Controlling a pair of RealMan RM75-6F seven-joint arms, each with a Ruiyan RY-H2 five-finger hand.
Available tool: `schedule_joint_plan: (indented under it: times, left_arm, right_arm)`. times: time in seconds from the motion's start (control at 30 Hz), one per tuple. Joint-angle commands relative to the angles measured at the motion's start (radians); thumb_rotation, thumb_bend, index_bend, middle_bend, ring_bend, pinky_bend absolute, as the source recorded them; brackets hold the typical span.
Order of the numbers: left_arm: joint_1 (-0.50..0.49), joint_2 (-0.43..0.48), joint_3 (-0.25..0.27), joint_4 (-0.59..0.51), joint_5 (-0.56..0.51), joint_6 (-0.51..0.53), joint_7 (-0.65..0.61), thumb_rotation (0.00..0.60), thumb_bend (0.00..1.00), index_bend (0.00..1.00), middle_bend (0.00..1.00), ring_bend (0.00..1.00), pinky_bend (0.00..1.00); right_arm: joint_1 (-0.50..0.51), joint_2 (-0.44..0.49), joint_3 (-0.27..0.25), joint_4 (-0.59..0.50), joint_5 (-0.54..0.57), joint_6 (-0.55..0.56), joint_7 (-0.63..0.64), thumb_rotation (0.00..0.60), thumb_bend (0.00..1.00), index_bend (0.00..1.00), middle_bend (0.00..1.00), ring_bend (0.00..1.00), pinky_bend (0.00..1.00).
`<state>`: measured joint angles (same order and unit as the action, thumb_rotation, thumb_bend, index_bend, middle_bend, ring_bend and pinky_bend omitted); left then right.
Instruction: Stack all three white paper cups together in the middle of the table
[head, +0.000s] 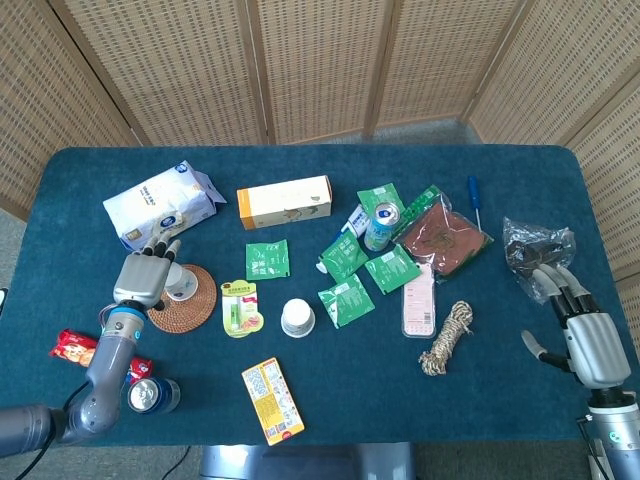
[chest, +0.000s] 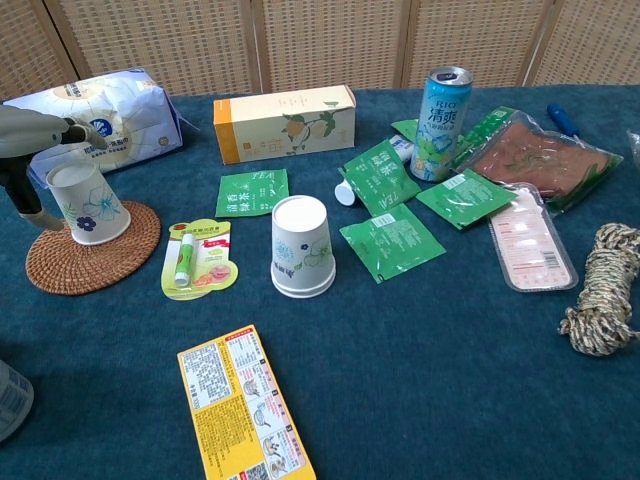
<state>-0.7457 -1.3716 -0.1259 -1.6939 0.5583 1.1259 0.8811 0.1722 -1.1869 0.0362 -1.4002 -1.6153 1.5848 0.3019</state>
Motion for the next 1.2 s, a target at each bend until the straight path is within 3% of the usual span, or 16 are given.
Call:
schedule_joint_plan:
  times: [0.03,0.2,0.33,0.77,1.2]
  left_arm:
    - [-0.007,-0.016,0.009,0.018,-0.001,0.009,0.004,0.600,0.24,0.21,0.11,0.11,0.41]
    - [-0.011,-0.051,0.018,0.057,0.010,0.029,0.003,0.600,0.25,0.31,0.23,0.16,0.44]
    - [-0.009,-0.075,0.021,0.085,0.034,0.043,-0.013,0.600,0.25,0.30,0.33,0.18,0.45]
    - [0.006,-0.075,0.023,0.105,0.069,0.051,-0.043,0.600,0.25,0.30,0.34,0.20,0.46]
    - [0.016,-0.109,0.024,0.135,0.107,0.070,-0.054,0.600,0.30,0.33,0.49,0.25,0.47]
  right_arm:
    - [-0.001,-0.001,0.001,0.002,0.000,-0.002,-0.001,0.600,0.32,0.03,0.00,0.00,0.19]
    - [-0.002,-0.004,0.003,0.004,-0.003,-0.005,-0.001,0.600,0.32,0.03,0.00,0.00,0.19]
    - [-0.003,-0.006,0.003,0.006,-0.006,-0.009,-0.002,0.600,0.32,0.03,0.00,0.00,0.19]
    - [-0.006,-0.008,0.006,0.007,-0.011,-0.016,0.002,0.600,0.32,0.03,0.00,0.00,0.19]
    - [-0.007,-0.007,0.008,0.007,-0.015,-0.019,0.004,0.600,0.32,0.03,0.00,0.00,0.19]
